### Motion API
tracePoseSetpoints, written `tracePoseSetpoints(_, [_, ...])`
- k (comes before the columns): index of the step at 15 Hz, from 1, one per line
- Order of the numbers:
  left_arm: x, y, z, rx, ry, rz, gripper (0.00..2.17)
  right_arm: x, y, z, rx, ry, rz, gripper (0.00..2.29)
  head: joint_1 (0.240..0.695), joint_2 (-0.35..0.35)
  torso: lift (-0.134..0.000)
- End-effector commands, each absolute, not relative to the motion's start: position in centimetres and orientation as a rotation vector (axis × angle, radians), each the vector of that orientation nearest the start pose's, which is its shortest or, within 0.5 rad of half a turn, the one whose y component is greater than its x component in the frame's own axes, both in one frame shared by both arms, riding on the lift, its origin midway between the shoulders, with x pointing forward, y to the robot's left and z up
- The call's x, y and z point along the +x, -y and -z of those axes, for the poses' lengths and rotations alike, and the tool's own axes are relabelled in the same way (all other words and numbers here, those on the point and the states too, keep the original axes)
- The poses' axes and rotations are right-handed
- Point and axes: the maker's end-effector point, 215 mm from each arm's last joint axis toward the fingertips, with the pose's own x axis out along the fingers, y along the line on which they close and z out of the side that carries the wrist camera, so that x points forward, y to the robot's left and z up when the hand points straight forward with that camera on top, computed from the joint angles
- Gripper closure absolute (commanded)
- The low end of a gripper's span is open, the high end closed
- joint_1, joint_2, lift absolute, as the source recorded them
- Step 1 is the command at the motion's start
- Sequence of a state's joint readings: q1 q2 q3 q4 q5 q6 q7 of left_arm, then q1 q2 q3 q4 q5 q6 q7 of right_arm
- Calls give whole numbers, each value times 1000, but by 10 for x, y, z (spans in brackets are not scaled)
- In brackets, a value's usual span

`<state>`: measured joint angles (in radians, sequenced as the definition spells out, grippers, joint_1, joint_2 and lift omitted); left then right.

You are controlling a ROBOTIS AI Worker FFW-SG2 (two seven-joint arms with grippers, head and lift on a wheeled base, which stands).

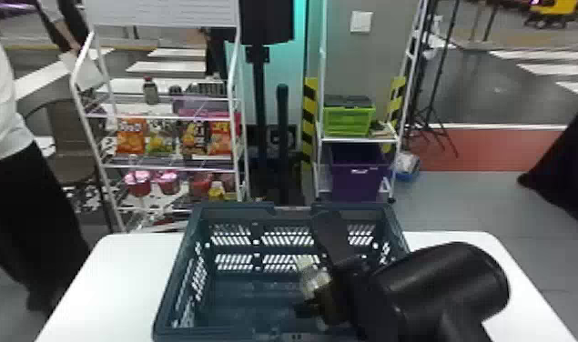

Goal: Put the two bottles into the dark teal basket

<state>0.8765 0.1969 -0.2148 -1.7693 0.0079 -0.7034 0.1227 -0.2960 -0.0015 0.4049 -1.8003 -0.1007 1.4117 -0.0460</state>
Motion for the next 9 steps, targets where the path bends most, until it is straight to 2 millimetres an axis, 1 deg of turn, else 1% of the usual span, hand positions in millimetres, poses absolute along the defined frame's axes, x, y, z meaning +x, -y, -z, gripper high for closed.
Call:
tracePoseSetpoints(1, [255,-164,411,-47,1,163,2145,519,43,427,-234,-874,-361,9,499,0,0])
tracePoseSetpoints(3, [255,-164,411,-50,1,168,2145,536,32,409,-214,-777,-368,12,499,0,0])
tracePoseSetpoints(4, [255,-164,410,-51,3,168,2145,544,22,394,-197,-702,-379,12,499,0,0])
tracePoseSetpoints(5, [255,-164,409,-49,4,170,2145,547,9,375,-169,-612,-396,12,499,0,0])
tracePoseSetpoints(7, [257,-164,401,-50,17,175,2145,536,-1,350,-119,-505,-409,12,499,0,0])
tracePoseSetpoints(8, [259,-163,396,-47,24,180,2145,527,-4,331,-74,-433,-412,12,499,0,0])
tracePoseSetpoints(9, [259,-161,395,-46,19,185,2145,518,7,321,-58,-364,-406,12,499,0,0])
